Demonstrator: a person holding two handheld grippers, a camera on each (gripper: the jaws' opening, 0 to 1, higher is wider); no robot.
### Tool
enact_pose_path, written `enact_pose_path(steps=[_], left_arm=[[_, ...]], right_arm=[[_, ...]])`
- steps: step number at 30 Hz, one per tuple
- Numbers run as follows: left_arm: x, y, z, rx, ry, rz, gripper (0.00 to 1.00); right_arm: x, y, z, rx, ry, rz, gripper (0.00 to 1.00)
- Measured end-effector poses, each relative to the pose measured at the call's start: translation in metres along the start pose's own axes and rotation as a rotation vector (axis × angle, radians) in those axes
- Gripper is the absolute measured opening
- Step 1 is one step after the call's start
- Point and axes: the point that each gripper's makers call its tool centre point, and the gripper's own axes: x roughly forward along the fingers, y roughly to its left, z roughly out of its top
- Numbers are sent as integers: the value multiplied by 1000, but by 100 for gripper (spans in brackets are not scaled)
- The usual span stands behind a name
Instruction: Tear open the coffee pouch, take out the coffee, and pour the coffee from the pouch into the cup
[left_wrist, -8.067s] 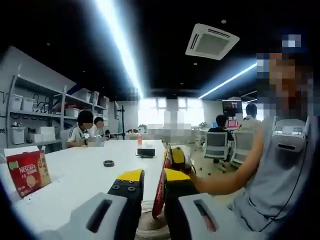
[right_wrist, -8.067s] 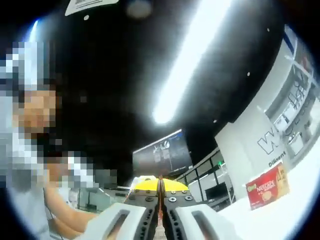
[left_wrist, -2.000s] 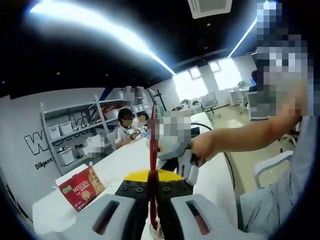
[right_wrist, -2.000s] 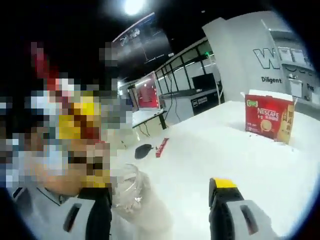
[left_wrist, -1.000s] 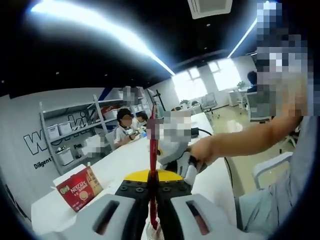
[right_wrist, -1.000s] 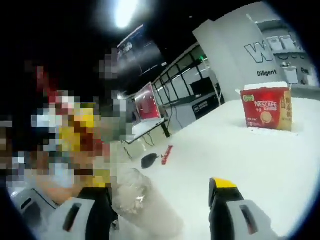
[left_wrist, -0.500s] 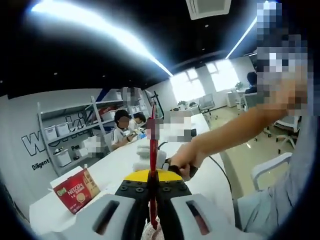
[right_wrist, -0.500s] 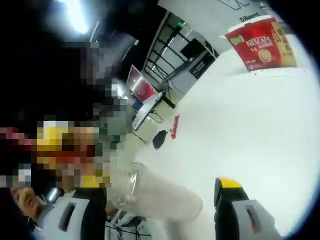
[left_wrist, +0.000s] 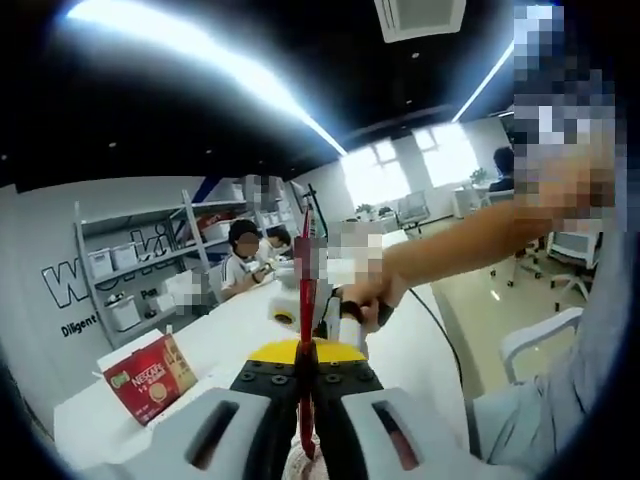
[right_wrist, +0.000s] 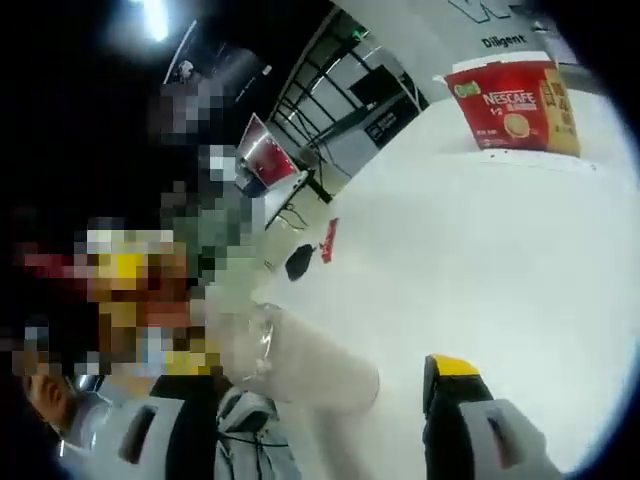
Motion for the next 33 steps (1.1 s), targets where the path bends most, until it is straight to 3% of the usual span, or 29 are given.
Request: enact_pose_path(steps=[3, 8, 15, 18, 20, 21, 23, 24, 26, 28, 30, 33], left_arm=[[-1, 1, 1, -3, -3, 5, 6], [-3, 2, 2, -3, -4, 8, 6], [-4, 4, 0, -6, -4, 7, 6], [-4, 2, 0, -8, -5, 5, 6], [-4, 2, -1, -9, -5, 4, 6], [-5, 2, -2, -10, -4, 4, 6], [-5, 3, -6, -15, -1, 2, 6], [-5, 4, -7, -19, -3, -2, 6], [-4, -3, -3, -63, -49, -71, 6], [-1, -6, -4, -112, -43, -140, 6], [4, -8, -5, -111, -21, -197, 6], [6, -9, 1, -178, -25, -296, 6]], right_arm=[[13, 2, 6, -16, 24, 14, 87], [28, -3, 0, -3, 67, 2, 89], [10, -20, -1, 74, 28, 0, 92], [-3, -22, 1, 36, -11, -9, 90], [-12, -12, 13, 16, -89, 47, 90], [-20, -4, 15, -55, -130, 53, 90], [-32, 2, 13, -266, -196, -28, 92], [-35, 12, 9, -319, -227, -19, 94], [-42, 25, 10, -403, -298, -4, 95], [-59, 39, 15, -512, -448, -24, 93], [-78, 45, 26, -597, -554, -55, 86], [-99, 69, 38, -718, -671, -32, 69]])
